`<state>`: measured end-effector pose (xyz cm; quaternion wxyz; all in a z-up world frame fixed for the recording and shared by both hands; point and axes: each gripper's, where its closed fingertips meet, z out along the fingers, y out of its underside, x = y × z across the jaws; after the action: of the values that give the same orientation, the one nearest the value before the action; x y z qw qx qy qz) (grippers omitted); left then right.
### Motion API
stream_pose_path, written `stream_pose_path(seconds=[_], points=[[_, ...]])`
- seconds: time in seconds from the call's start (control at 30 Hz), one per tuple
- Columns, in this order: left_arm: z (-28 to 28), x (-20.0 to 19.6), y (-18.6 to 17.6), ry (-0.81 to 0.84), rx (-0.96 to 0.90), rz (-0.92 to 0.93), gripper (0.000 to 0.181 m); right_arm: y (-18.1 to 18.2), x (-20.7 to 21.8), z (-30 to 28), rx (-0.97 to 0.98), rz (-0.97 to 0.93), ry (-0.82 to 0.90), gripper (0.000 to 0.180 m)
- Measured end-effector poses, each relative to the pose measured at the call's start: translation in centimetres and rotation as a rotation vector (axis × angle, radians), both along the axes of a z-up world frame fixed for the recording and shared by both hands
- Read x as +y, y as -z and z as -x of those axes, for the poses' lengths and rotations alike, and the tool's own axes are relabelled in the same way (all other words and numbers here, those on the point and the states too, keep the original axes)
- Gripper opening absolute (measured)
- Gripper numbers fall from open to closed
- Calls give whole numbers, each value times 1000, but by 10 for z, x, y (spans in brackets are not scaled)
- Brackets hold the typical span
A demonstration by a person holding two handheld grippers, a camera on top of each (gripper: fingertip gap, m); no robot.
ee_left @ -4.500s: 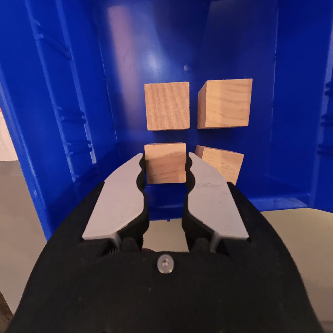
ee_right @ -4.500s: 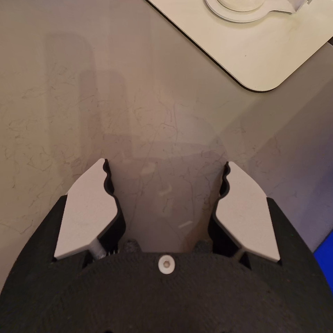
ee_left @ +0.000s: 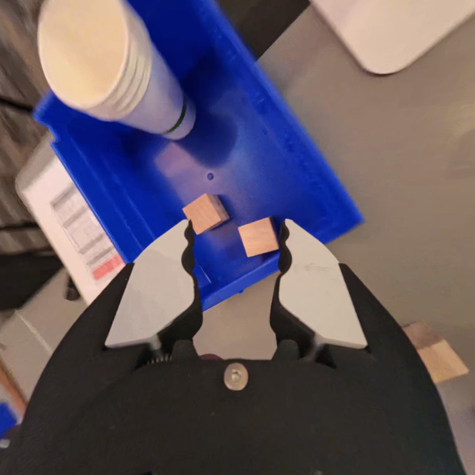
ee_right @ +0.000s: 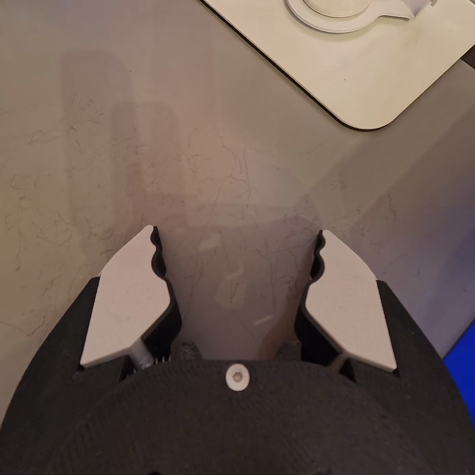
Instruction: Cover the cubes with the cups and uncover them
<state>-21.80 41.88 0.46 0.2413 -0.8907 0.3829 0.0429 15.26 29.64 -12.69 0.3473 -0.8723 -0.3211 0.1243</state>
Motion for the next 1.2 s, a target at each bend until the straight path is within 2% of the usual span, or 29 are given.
stream_pose_path(seconds=[0.03,0.13,0.2,0.3,0.53,0.6,0.63,0.7,0.77,0.87,1.03,1.1,1.2], points=[[9,8,13,-67,-27,55,66,0,0,0,0,0,0,113],[18,27,44,-168,-67,136,68,0,0,0,0,0,1,113],[27,33,60,-217,-10,173,78,0,0,0,-1,-1,2,113],[40,41,79,-258,54,198,73,0,0,0,-1,-1,3,113],[49,43,106,-364,39,253,70,0,1,-1,0,-1,4,113],[49,41,117,-372,18,273,58,0,1,-1,0,-1,4,113],[47,47,113,-360,-9,227,46,0,1,-1,0,-1,4,112],[50,46,108,-349,1,218,46,0,1,-1,1,-1,5,112],[44,46,88,-311,-17,159,46,0,1,-1,1,-1,6,112],[21,33,39,-215,-55,66,46,0,1,-1,1,-1,6,112],[-73,-32,-31,57,-144,5,45,-1,-1,-1,18,8,-4,113],[-129,-69,-41,206,-193,9,45,-2,-6,-4,25,9,-8,112],[-209,-133,-29,448,-210,67,45,0,-22,-20,-6,4,-16,115]])
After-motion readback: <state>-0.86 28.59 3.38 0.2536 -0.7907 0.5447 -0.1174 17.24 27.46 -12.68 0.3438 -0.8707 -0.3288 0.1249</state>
